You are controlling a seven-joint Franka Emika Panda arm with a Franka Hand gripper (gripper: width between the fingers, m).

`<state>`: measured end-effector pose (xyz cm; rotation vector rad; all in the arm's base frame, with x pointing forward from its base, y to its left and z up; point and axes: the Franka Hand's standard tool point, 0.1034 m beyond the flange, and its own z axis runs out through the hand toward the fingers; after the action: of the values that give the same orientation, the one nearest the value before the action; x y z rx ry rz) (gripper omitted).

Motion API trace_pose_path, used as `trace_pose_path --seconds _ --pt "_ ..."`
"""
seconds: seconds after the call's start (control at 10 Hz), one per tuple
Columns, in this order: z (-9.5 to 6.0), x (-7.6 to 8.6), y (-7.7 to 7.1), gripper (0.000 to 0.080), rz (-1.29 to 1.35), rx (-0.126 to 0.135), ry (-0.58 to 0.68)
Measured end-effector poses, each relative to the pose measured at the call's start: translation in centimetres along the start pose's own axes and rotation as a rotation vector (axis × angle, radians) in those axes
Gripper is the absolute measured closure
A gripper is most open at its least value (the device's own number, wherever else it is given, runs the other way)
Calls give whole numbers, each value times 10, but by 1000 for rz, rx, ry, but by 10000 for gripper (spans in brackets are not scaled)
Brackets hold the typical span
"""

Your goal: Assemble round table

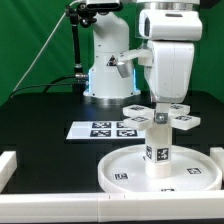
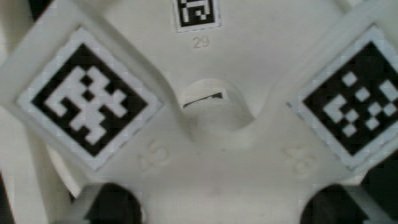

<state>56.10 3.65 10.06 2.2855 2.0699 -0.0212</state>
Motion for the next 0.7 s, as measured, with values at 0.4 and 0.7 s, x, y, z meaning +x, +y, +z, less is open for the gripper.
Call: trace_pose_path --seconds 0.4,0.7 --pt "0 0 -1 360 323 7 1" --pt "0 -1 -1 357 568 4 2"
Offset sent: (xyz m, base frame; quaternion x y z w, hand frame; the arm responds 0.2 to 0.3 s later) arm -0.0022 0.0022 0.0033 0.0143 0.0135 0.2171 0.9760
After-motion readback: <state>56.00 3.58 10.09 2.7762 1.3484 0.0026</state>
